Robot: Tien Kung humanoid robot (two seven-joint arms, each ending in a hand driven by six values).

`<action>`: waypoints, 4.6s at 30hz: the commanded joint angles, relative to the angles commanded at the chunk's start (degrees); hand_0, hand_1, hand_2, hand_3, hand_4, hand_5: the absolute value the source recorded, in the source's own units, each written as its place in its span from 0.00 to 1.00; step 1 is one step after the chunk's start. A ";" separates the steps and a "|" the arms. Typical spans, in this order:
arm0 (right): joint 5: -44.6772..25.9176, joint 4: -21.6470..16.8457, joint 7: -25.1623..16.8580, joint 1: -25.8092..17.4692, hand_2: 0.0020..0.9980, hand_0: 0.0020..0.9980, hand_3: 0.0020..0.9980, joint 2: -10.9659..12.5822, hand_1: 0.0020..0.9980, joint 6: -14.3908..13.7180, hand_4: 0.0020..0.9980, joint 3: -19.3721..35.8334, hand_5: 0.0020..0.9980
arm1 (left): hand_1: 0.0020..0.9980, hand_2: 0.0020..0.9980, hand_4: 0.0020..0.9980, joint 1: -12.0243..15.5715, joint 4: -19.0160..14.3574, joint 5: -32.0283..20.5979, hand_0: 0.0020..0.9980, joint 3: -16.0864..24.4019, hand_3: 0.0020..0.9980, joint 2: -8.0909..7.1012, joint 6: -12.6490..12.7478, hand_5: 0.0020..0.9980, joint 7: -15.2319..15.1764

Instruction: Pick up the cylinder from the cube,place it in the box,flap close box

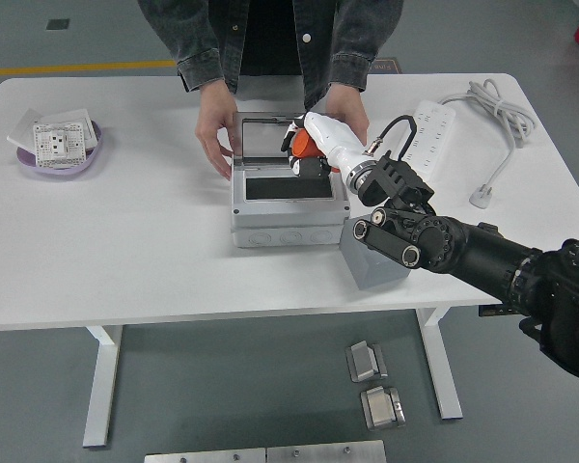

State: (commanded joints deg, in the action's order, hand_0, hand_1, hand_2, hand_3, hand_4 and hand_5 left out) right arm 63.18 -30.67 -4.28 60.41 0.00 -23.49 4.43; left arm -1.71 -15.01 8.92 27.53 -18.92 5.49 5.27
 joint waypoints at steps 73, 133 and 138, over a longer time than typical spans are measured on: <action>3.80 -8.67 -3.31 -3.50 0.72 0.80 0.82 0.00 0.70 4.69 0.83 4.92 0.38 | 0.67 0.63 0.67 1.92 1.52 -6.95 0.67 -7.94 0.67 0.63 -0.45 0.16 2.03; -11.12 -0.68 -6.59 6.61 0.72 0.82 0.76 0.00 0.72 11.37 0.91 -1.00 0.54 | 0.67 0.63 0.68 0.98 1.42 -8.18 0.68 -8.77 0.69 0.31 -0.63 0.17 1.47; -5.89 -5.11 -5.94 5.09 0.72 0.83 0.76 1.02 0.72 11.45 0.91 1.86 0.55 | 0.67 0.63 0.67 1.33 1.43 -7.99 0.68 -8.15 0.68 0.36 -0.59 0.16 1.40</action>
State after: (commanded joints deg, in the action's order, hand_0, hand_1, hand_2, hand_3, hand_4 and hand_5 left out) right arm 57.29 -35.78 -10.22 65.50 1.02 -12.04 6.30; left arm -0.38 -13.59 0.94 19.38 -18.56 4.90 6.68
